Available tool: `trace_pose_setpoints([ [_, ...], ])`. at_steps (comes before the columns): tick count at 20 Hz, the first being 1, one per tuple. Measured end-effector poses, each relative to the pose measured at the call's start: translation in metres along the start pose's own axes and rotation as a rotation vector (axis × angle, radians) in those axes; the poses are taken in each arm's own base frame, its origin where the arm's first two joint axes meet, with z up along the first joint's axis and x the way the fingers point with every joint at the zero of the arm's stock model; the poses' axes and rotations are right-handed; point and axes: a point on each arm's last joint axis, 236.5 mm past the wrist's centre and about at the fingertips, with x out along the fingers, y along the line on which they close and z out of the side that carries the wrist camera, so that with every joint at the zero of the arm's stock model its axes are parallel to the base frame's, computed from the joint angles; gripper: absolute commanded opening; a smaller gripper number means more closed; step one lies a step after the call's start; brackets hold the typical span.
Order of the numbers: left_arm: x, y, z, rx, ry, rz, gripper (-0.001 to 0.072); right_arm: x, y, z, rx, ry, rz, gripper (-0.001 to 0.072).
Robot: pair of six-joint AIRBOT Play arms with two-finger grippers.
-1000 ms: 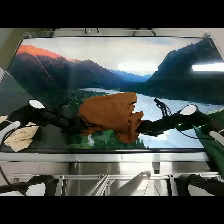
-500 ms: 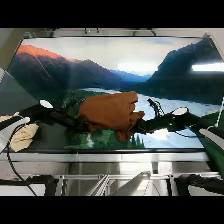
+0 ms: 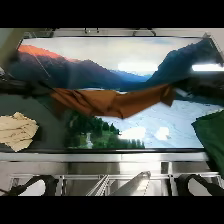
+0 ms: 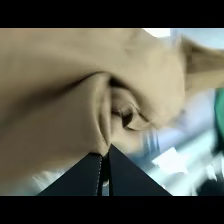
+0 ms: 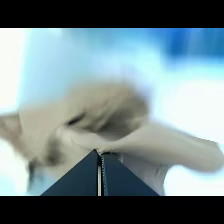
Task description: Fold the shirts.
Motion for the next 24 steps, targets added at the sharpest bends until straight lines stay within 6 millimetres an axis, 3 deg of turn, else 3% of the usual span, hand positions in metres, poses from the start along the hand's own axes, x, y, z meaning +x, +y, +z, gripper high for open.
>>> trace_pose_setpoints([
  [2,-0.055,-0.024,0.028,0.087,-0.152,0.052,-0.0001,-0.045,0.043,0.051,-0.104,-0.156,0.023,0.0016],
  [4,-0.095,-0.049,0.042,0.163,-0.254,0.095,-0.0001,-0.075,0.08,0.077,-0.198,-0.247,0.04,0.0016],
  [6,-0.115,-0.066,0.047,0.214,-0.305,0.117,-0.0002,-0.088,0.102,0.087,-0.247,-0.282,0.05,0.0016],
  [8,-0.115,-0.074,0.045,0.235,-0.299,0.117,-0.0001,-0.088,0.109,0.085,-0.273,-0.267,0.054,0.0016],
  [10,-0.099,-0.076,0.039,0.235,-0.253,0.089,-0.0001,-0.079,0.107,0.077,-0.282,-0.215,0.053,0.0016],
  [13,-0.057,-0.069,0.021,0.194,-0.131,0.026,-0.0001,-0.057,0.092,0.054,-0.266,-0.103,0.049,0.0017],
  [17,0.007,-0.051,-0.022,0.118,0.084,-0.053,-0.0001,-0.021,0.05,0.001,-0.181,0.08,0.016,0.0017],
  [18,0.021,-0.046,-0.033,0.098,0.132,-0.068,0.0068,-0.014,0.038,-0.013,-0.153,0.118,0.005,0.0046],
  [19,0.034,-0.04,-0.046,0.075,0.183,-0.082,0.0324,-0.008,0.024,-0.027,-0.119,0.157,-0.006,0.0313],
  [20,0.045,-0.034,-0.056,0.053,0.224,-0.094,0.0528,-0.003,0.011,-0.04,-0.089,0.189,-0.021,0.0571],
  [21,0.056,-0.028,-0.066,0.025,0.264,-0.103,0.072,0.001,-0.002,-0.049,-0.064,0.215,-0.041,0.0621],
  [24,0.075,-0.007,-0.081,-0.051,0.336,-0.115,0.072,0.002,-0.043,-0.064,-0.011,0.254,-0.133,0.062],
])
